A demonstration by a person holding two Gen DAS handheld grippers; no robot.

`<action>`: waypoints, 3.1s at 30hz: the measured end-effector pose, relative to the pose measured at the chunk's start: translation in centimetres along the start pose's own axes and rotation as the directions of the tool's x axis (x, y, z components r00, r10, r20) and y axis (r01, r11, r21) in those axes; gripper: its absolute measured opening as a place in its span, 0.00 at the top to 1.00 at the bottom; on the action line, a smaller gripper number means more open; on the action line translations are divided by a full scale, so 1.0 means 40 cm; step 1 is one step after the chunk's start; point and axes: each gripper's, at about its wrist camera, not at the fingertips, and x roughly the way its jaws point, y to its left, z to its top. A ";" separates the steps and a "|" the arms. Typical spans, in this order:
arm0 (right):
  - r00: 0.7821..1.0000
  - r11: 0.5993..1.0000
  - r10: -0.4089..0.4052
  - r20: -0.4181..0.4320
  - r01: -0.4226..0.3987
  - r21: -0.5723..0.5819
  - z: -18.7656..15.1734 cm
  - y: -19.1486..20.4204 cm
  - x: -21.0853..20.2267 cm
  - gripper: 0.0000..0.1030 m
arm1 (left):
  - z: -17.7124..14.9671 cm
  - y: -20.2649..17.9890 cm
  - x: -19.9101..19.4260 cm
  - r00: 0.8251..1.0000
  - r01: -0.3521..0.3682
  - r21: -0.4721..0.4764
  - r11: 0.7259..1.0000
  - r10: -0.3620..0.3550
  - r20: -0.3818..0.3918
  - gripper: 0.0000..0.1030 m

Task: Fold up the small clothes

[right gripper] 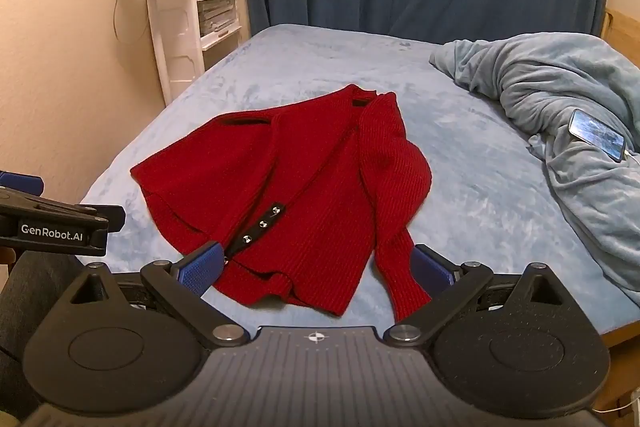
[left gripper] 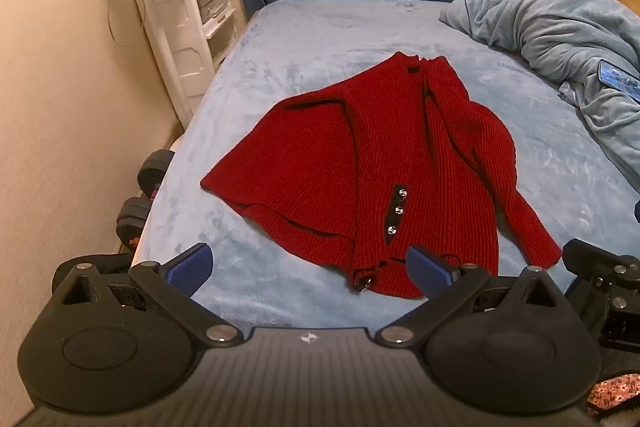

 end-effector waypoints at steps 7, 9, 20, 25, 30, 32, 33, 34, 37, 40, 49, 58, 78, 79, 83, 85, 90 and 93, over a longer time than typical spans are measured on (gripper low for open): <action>1.000 1.000 0.000 -0.002 0.000 0.000 0.001 0.000 0.000 0.04 | 0.002 0.002 -0.001 1.000 0.001 0.001 1.000 -0.001 -0.006 0.00; 1.000 1.000 0.001 -0.004 -0.001 0.000 0.001 -0.001 0.001 0.04 | 0.001 0.004 -0.001 1.000 0.001 0.001 1.000 -0.001 -0.006 0.00; 1.000 1.000 0.002 -0.008 -0.002 -0.003 0.001 0.003 0.004 0.04 | 0.007 -0.003 0.002 1.000 0.000 0.001 1.000 0.000 -0.004 0.00; 1.000 1.000 0.002 -0.008 -0.002 -0.003 0.001 0.004 0.004 0.04 | 0.008 -0.003 0.002 1.000 0.000 0.001 1.000 0.000 -0.002 0.00; 1.000 1.000 0.002 -0.008 -0.002 -0.004 0.001 0.002 0.005 0.04 | 0.008 -0.002 0.002 1.000 0.000 0.000 1.000 0.000 -0.001 0.00; 1.000 1.000 0.002 -0.008 -0.002 -0.003 0.002 0.003 0.005 0.04 | 0.009 -0.002 0.002 1.000 -0.001 0.000 1.000 0.001 -0.003 0.00; 1.000 1.000 0.002 -0.009 -0.002 -0.003 0.001 0.002 0.004 0.04 | 0.008 -0.002 0.002 1.000 0.000 0.000 1.000 0.000 -0.003 0.00; 1.000 1.000 0.001 -0.009 -0.001 -0.003 0.002 0.003 0.005 0.04 | 0.007 -0.002 0.002 1.000 0.001 -0.001 1.000 -0.001 -0.003 0.00; 1.000 1.000 0.001 -0.009 -0.001 -0.003 0.001 0.003 0.005 0.04 | 0.008 -0.002 0.002 1.000 0.000 0.000 1.000 0.000 0.000 0.00; 1.000 1.000 0.001 -0.009 -0.001 -0.004 0.003 0.003 0.005 0.04 | 0.008 -0.001 0.007 1.000 -0.001 0.000 1.000 0.001 0.002 0.00; 1.000 1.000 0.002 -0.011 -0.002 -0.004 0.002 0.003 0.007 0.04 | 0.006 -0.001 0.008 1.000 0.000 0.000 1.000 0.000 0.004 0.00; 0.999 0.999 -0.031 0.032 0.030 0.033 0.021 -0.039 0.050 0.04 | 0.020 0.041 0.053 1.000 -0.012 -0.023 1.000 0.012 -0.010 0.00; 0.979 0.993 0.011 -0.204 0.014 0.119 0.312 -0.333 0.946 0.05 | 0.351 -0.012 0.513 0.992 0.091 0.084 0.992 -0.082 -0.098 0.00; 0.970 0.994 0.021 -0.244 0.007 0.111 0.322 -0.331 0.994 0.05 | 0.395 -0.041 0.570 0.990 0.111 0.118 0.987 -0.098 -0.105 0.00; 0.958 0.990 0.062 -0.281 -0.023 0.141 0.343 -0.384 1.051 0.84 | 0.553 -0.158 0.831 0.961 0.210 0.196 0.958 -0.166 -0.219 0.00; 0.970 0.972 0.102 -0.219 -0.050 0.231 0.360 -0.459 1.018 0.85 | 0.597 -0.206 0.954 0.936 0.252 0.188 0.949 -0.190 -0.297 0.00; 0.990 0.968 -0.013 -0.137 0.047 0.247 0.415 -0.640 0.982 0.86 | 0.632 -0.221 1.126 0.899 0.241 0.080 0.967 -0.191 -0.395 0.81; 0.988 0.957 -0.094 -0.126 0.124 0.263 0.453 -0.722 0.999 0.87 | 0.691 -0.129 1.107 0.910 0.243 -0.073 0.967 -0.253 -0.327 0.88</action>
